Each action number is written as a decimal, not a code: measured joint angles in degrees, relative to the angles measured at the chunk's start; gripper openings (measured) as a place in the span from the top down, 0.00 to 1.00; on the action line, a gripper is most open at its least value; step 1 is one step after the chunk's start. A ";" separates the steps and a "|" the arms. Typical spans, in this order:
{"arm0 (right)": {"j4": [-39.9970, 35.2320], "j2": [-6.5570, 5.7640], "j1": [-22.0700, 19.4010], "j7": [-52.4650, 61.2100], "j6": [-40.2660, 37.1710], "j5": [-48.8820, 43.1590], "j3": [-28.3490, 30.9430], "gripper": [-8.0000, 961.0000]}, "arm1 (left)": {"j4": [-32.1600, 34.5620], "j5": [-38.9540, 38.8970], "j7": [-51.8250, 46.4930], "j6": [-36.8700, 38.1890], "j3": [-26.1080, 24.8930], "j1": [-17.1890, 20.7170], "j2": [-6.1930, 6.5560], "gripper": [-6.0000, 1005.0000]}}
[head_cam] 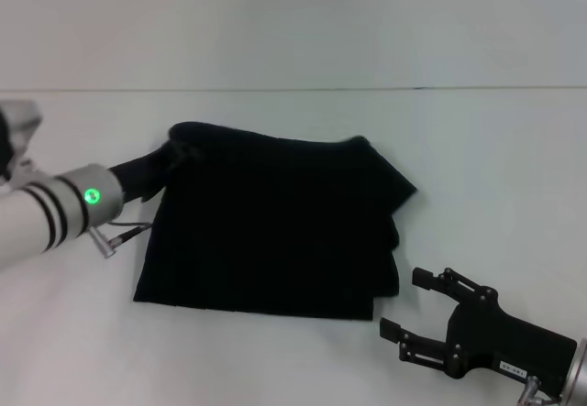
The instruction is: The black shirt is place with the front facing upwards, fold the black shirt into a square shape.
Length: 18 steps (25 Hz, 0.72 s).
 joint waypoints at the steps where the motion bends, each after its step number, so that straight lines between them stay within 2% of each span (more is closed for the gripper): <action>1: -0.12 0.00 0.08 0.00 -0.01 0.00 0.05 0.04 | -0.04 -1.56 0.28 0.10 -0.84 0.76 -0.34 0.90; 5: -0.16 0.00 0.29 0.00 -0.02 0.00 0.06 0.04 | -0.67 -6.62 1.67 0.51 -1.56 2.91 -1.12 0.90; 10: -0.19 0.00 0.54 0.00 0.01 0.00 0.15 0.04 | -2.51 -11.55 3.12 1.95 -1.64 3.95 -1.20 0.90; 18: -0.19 0.04 0.83 0.00 0.10 -0.01 0.24 0.04 | -2.64 -12.70 5.78 5.75 -1.65 3.96 -0.90 0.89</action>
